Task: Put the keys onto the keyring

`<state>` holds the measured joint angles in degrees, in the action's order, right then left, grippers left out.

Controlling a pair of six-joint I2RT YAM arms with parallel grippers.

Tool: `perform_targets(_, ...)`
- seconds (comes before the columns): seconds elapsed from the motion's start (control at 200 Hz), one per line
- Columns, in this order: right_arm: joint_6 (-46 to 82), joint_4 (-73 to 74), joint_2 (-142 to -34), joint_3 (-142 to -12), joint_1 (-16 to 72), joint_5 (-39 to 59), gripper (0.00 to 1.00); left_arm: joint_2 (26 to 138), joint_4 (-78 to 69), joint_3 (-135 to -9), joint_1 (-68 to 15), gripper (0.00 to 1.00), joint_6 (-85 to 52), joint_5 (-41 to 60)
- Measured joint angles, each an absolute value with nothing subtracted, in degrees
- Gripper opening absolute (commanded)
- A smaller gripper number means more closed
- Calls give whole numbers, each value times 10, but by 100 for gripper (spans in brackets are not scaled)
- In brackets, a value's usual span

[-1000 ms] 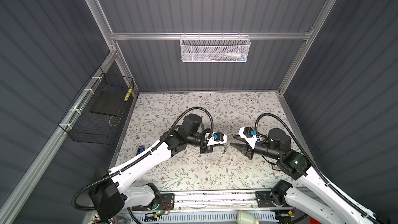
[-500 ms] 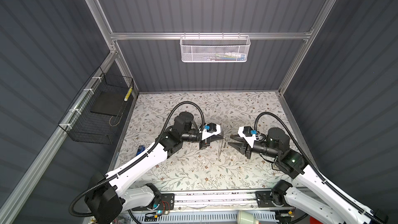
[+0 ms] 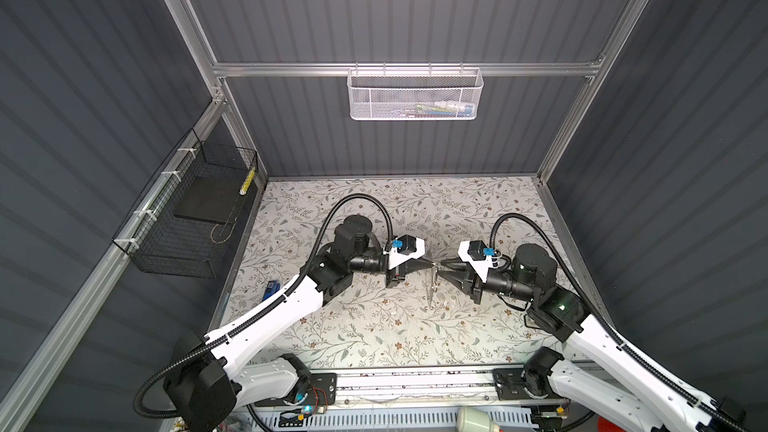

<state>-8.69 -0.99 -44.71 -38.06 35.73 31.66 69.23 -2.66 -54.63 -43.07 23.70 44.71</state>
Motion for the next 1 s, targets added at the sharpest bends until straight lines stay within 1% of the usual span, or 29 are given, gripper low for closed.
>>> perform_targets(0.12, -83, -8, -442, -380, 357, 313, 19, 692, -26, -546, -431, 0, 237, 449)
perform_targets(0.565, -76, -9, -459, -380, 357, 321, 7, 693, -26, -546, -430, 0, 239, 449)
perform_targets(0.625, -76, -10, -458, -380, 357, 322, 9, 693, -26, -546, -430, 0, 239, 449)
perform_targets(0.645, -75, -10, -458, -380, 357, 322, 10, 693, -26, -546, -430, 0, 239, 449)
perform_targets(0.665, -76, -10, -458, -380, 357, 322, 15, 693, -26, -546, -430, 0, 239, 449)
perform_targets(0.695, -77, -10, -458, -380, 357, 322, 18, 693, -26, -546, -430, 0, 239, 449)
perform_targets(0.795, -77, -11, -457, -380, 357, 321, 24, 693, -25, -546, -430, 0, 240, 449)
perform_targets(0.94, -78, -13, -451, -380, 357, 322, 25, 693, -22, -546, -430, 0, 243, 449)
perform_targets(1.001, -78, -13, -449, -380, 357, 322, 23, 693, -22, -546, -430, 0, 244, 449)
